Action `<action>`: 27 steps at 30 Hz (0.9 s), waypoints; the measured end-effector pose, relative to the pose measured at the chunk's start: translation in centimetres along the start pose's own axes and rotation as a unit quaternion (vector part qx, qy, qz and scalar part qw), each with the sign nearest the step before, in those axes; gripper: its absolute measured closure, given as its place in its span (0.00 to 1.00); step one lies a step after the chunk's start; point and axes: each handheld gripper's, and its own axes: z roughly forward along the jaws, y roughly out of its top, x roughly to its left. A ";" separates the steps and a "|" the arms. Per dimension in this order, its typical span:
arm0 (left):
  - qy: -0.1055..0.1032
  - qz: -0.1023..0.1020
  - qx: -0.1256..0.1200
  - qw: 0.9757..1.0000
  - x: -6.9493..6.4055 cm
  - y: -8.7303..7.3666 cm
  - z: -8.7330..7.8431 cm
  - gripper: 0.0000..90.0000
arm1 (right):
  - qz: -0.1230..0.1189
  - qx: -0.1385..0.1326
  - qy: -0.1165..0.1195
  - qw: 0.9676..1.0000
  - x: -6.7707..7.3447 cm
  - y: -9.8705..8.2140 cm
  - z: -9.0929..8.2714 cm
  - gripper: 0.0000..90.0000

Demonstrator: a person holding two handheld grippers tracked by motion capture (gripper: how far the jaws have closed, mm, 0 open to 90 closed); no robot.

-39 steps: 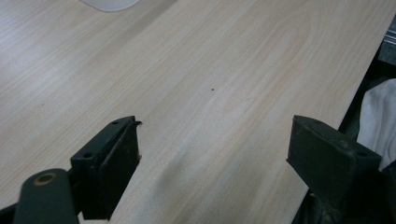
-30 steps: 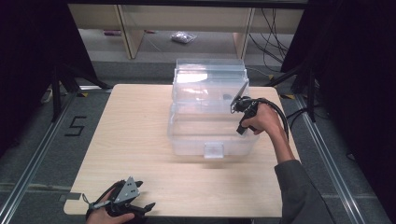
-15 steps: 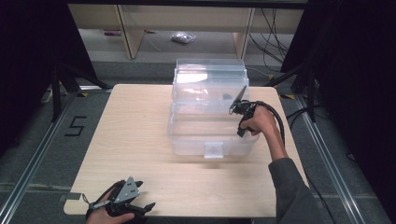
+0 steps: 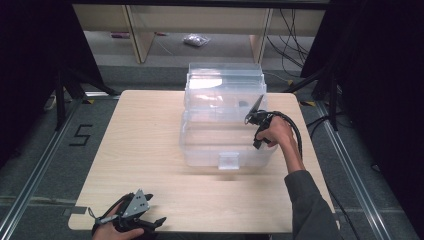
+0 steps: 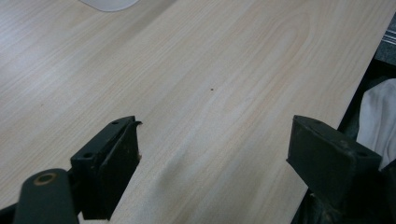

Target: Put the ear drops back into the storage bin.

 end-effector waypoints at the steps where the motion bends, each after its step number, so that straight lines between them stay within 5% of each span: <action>1: 0.001 0.001 0.001 1.000 0.0 0.0 0.0 0.18 | -0.005 -0.003 0.001 1.000 -0.1 0.0 0.1 0.67; 9: 0.000 0.003 0.000 1.000 0.0 0.0 -0.1 0.18 | -0.004 -0.003 0.002 1.000 -0.1 0.2 0.7 0.67; 12: 0.000 0.001 0.000 1.000 0.0 0.0 0.0 0.18 | 0.014 0.003 0.011 1.000 0.2 0.3 1.0 0.67; 14: -0.004 -0.011 -0.001 1.000 -0.2 0.0 0.1 0.18 | 0.009 0.002 0.015 1.000 0.1 0.2 1.2 0.67; 15: -0.002 -0.001 0.002 1.000 -0.1 0.0 0.0 0.18 | 0.002 -0.002 0.008 1.000 0.0 0.2 1.3 0.67; 17: -0.003 -0.010 0.000 1.000 -0.1 0.0 0.1 0.18 | 0.019 0.011 0.008 1.000 0.2 0.2 1.4 0.67; 20: 0.001 0.001 -0.001 1.000 0.0 0.0 0.0 0.18 | -0.007 0.003 -0.001 1.000 -0.2 0.2 1.6 0.67; 24: -0.001 -0.002 -0.004 1.000 -0.1 0.0 0.0 0.18 | 0.008 0.012 -0.003 1.000 0.1 0.2 1.7 0.67; 27: 0.000 0.000 -0.002 1.000 0.0 0.0 0.0 0.18 | -0.006 0.020 -0.010 1.000 -0.2 0.2 1.9 0.67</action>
